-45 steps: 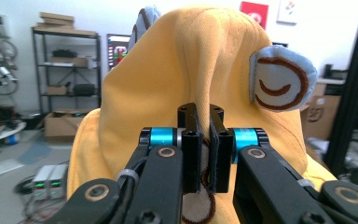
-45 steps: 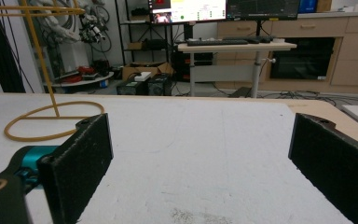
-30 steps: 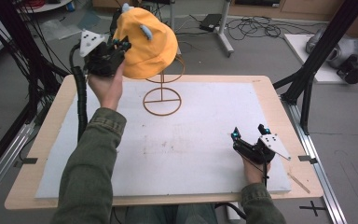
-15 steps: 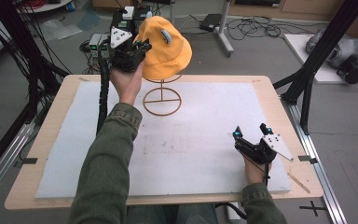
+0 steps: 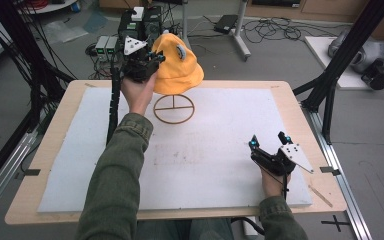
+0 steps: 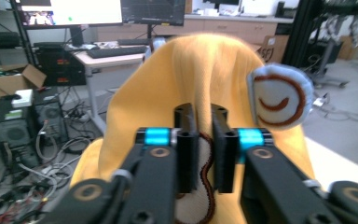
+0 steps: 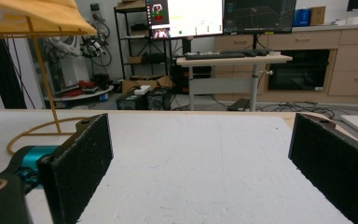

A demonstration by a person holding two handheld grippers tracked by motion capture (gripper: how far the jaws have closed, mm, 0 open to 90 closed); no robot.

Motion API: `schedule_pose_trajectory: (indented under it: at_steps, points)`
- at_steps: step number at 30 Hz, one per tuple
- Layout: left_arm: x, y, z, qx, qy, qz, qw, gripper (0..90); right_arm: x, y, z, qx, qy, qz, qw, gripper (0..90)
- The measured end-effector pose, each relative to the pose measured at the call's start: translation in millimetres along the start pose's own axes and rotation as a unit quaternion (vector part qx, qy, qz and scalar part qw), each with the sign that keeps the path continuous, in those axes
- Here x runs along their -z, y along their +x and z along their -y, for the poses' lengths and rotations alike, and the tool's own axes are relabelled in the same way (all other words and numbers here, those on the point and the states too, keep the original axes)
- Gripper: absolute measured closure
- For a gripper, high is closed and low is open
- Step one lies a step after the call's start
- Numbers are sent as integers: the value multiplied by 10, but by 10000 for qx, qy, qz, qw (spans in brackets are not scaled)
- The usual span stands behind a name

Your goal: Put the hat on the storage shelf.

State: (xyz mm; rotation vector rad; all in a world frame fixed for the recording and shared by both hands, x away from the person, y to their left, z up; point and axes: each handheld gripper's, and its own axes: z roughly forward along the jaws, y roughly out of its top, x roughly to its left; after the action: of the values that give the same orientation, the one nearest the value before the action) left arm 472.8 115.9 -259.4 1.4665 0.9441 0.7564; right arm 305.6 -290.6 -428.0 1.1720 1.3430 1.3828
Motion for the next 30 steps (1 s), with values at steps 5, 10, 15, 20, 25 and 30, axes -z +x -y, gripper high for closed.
schedule_pose_trajectory:
  at_steps: [5,10,15,20,25,30]
  points:
    - [40,-18,8,-33,-133,-184,9997,625,4,-9,-5,13,-28,11,10000,58]
    - [129,34,20,-28,-188,-479,9987,348,5,-5,-10,3,-36,-7,10000,58]
    - [322,152,8,-92,-308,-634,9975,236,6,-1,-13,-67,-4,-5,10000,58]
    - [617,278,-5,-250,-455,-1034,9933,216,8,-1,-13,-62,11,2,10000,58]
    - [998,420,21,-283,-695,-1514,9856,203,10,12,-13,-6,18,-13,10000,58]
    - [1340,517,134,-362,-826,-1873,9781,203,9,17,-17,31,11,2,10000,58]
